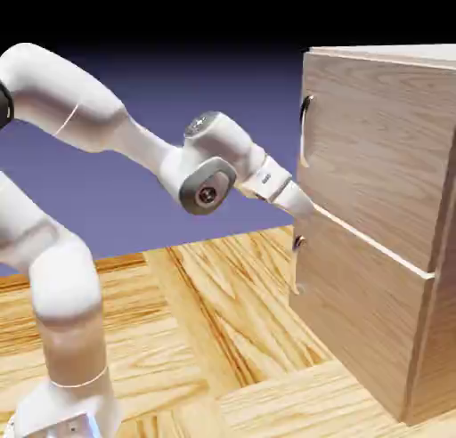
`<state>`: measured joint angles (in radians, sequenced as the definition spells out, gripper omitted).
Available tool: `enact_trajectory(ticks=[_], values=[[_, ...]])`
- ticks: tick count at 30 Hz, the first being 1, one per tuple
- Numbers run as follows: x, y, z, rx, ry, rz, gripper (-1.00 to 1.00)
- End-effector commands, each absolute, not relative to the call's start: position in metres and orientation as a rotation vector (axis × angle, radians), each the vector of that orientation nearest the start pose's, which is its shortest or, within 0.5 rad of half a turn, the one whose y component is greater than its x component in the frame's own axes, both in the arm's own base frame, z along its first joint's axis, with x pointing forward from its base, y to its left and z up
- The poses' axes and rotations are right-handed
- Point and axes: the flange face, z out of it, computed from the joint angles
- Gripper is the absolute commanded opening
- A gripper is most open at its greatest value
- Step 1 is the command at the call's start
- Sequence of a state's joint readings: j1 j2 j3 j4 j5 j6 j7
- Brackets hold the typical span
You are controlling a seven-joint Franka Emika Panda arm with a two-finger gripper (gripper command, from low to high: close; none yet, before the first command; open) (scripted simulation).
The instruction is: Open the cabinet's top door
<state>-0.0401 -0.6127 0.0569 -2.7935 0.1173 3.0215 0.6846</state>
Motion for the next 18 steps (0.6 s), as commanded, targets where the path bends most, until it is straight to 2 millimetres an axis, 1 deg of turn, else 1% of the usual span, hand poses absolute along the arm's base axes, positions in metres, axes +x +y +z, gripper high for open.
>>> enact_trajectory(ticks=[1,6,10,14,18], values=[[0.384,-0.003,0.488,-2.404,1.002,-1.102,1.0],[0.374,-0.009,0.525,-2.297,1.054,-1.181,1.0],[0.363,-0.009,0.551,-2.215,1.079,-1.241,1.0],[0.352,-0.005,0.573,-2.137,1.09,-1.3,1.0],[0.341,0.003,0.59,-2.066,1.087,-1.358,1.0]])
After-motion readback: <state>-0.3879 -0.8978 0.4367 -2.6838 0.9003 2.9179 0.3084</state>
